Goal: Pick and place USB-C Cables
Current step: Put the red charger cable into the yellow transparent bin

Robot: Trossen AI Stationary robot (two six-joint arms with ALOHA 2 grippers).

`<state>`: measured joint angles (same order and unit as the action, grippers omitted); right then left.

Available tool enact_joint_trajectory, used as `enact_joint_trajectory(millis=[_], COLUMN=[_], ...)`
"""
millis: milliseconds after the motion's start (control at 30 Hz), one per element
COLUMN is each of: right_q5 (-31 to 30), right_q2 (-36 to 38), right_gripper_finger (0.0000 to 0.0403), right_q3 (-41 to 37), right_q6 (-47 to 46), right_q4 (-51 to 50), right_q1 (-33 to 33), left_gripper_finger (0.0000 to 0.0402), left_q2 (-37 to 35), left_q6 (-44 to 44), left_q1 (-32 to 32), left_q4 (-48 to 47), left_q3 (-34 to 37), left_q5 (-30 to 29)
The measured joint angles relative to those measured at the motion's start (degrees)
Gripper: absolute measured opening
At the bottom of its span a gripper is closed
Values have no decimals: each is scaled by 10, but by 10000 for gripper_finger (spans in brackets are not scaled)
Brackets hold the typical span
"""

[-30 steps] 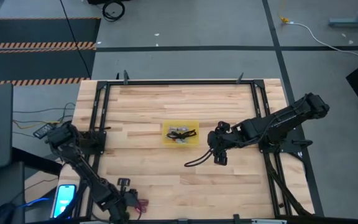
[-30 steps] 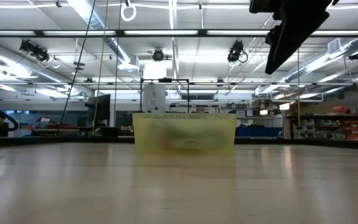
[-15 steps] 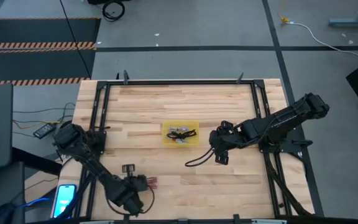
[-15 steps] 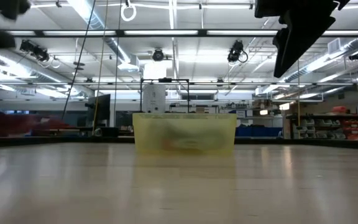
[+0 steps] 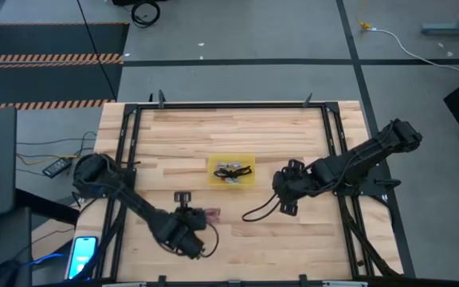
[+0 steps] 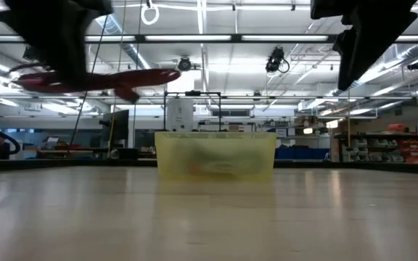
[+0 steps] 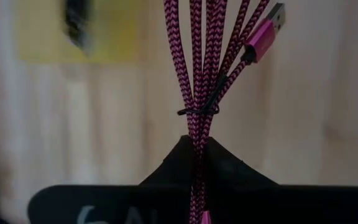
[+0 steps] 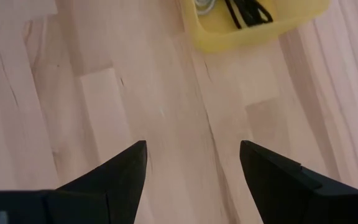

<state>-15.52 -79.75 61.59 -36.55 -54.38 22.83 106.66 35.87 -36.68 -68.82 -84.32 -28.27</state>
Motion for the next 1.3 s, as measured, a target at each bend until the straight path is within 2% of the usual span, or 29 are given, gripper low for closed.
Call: enact_joint_trajectory(millis=[167,433,633,900,1300], right_q5=[0,-27,-45,-73,-135], right_q2=[0,0,0,0,0], right_gripper_finger=[264,264,264,264,264], right_q3=[0,0,0,0,0], right_q6=[-34,-90,-128,-164,-144], right_q4=[-36,-55,-55,-55,-45], right_q1=[25,82,122,164,182], left_gripper_finger=[21,21,20,21,21], left_q2=[-1,-1,-2,-2,2], left_q6=[-65,-173,-260,-333,-348], left_q1=[41,125,193,267,351], left_q4=[-3,24,115,250,278], left_q3=[-9,-10,-10,-11,-11], left_q5=[-43,-44,-12,32,74])
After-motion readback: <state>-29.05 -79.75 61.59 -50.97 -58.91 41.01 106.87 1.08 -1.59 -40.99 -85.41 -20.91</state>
